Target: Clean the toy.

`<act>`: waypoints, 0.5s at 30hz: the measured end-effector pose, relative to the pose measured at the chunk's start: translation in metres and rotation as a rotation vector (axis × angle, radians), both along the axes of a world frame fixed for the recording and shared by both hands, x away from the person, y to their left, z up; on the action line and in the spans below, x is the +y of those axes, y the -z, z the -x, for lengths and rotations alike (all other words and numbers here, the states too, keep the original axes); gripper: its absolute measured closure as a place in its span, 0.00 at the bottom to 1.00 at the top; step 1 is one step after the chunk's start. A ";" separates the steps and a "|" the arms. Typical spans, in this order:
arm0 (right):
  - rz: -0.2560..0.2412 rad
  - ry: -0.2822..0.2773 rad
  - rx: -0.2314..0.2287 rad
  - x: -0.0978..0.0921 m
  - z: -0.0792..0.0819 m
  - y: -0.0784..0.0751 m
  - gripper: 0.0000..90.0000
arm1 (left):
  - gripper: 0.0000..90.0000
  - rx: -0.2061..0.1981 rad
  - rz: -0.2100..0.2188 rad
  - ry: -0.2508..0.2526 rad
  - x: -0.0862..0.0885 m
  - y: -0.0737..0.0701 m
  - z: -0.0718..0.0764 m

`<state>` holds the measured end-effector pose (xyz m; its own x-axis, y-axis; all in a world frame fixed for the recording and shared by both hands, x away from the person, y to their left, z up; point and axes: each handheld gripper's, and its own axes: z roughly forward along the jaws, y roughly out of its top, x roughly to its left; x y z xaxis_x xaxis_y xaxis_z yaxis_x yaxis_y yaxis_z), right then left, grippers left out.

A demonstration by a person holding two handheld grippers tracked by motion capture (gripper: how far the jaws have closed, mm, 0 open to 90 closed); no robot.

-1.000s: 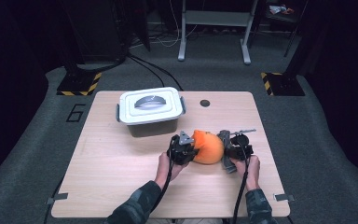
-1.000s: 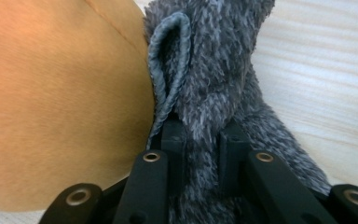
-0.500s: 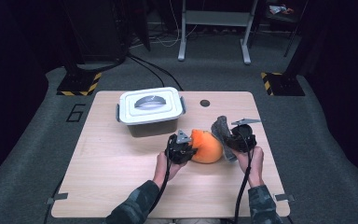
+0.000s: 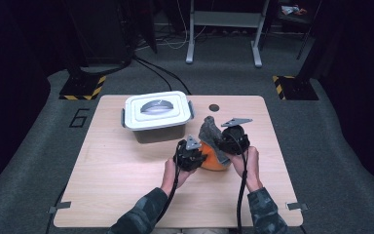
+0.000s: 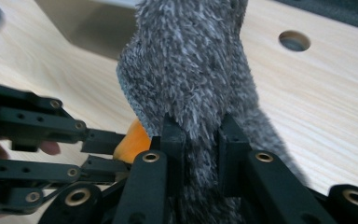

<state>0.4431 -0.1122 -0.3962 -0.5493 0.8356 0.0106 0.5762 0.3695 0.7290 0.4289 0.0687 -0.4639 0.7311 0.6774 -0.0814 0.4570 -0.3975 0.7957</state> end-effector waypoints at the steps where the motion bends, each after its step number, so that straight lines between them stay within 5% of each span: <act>1: 0.013 0.007 0.001 0.000 0.000 0.002 0.85 | 0.86 0.002 0.011 -0.004 0.000 0.001 0.000; 9: 0.012 0.072 0.012 -0.022 -0.001 0.010 0.85 | 0.86 0.006 0.005 0.000 0.001 0.001 -0.002; 15: 0.023 0.145 0.059 -0.050 0.001 0.031 0.85 | 0.86 -0.001 0.005 -0.001 0.001 0.001 -0.001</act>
<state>0.4422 -0.1617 -0.4270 -0.4220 0.9064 0.0193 0.6660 0.2955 0.6849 0.4298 0.0693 -0.4652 0.7303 0.6779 -0.0846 0.4570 -0.3927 0.7980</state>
